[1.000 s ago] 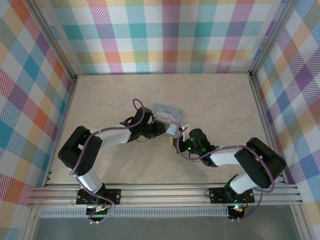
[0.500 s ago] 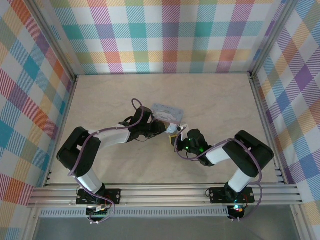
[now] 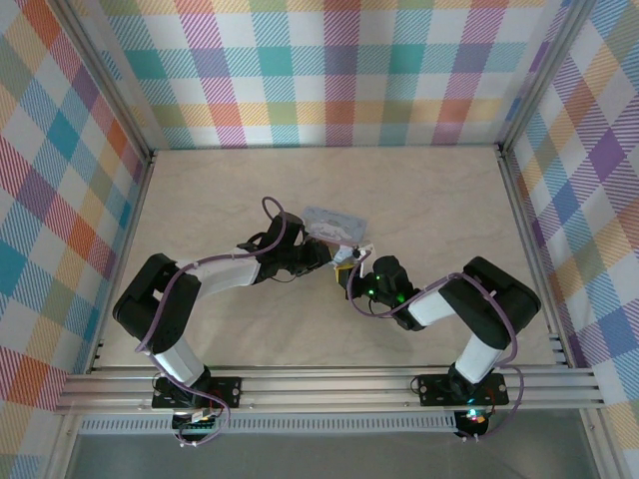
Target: Unlock the padlock with the key
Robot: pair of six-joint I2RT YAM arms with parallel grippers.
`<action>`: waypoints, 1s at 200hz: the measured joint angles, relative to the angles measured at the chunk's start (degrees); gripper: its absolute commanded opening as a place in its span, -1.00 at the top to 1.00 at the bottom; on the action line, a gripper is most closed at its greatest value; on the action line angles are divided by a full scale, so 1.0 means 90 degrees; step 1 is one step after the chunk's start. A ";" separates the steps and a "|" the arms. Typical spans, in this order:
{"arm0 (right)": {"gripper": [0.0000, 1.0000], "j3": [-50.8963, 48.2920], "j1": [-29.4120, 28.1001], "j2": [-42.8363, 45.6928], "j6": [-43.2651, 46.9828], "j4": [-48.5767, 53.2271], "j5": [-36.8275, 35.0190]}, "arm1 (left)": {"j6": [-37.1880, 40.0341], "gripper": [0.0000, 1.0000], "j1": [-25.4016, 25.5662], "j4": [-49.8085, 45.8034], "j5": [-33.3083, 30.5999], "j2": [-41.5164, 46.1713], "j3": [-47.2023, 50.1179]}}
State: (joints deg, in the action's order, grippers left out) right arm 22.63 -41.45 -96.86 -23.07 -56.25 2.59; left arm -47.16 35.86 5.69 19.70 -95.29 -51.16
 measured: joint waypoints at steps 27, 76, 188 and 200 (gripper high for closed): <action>1.00 0.0000 0.0000 -0.0032 -0.0029 -0.0117 0.0000 | 0.0000 0.76 0.0000 0.0002 -0.0027 0.0000 0.0000; 1.00 -0.0007 0.0000 -0.0056 -0.0051 -0.0189 -0.0002 | 0.0000 0.77 0.0000 0.0005 -0.0044 0.0002 0.0000; 1.00 -0.0027 0.0000 -0.0612 -0.0138 -0.1161 -0.0027 | -0.0017 0.77 -0.0005 -0.0010 -0.0155 0.0087 0.0000; 1.00 -0.0027 0.0000 -0.0704 -0.0085 -0.1307 -0.0075 | -0.0022 0.77 -0.0005 -0.0022 -0.0180 0.0100 0.0000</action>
State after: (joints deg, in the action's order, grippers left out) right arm 22.39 -41.45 -103.20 -23.83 -68.01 1.91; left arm -47.35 35.81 5.50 18.09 -94.39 -51.16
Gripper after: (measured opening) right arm 0.051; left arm 0.220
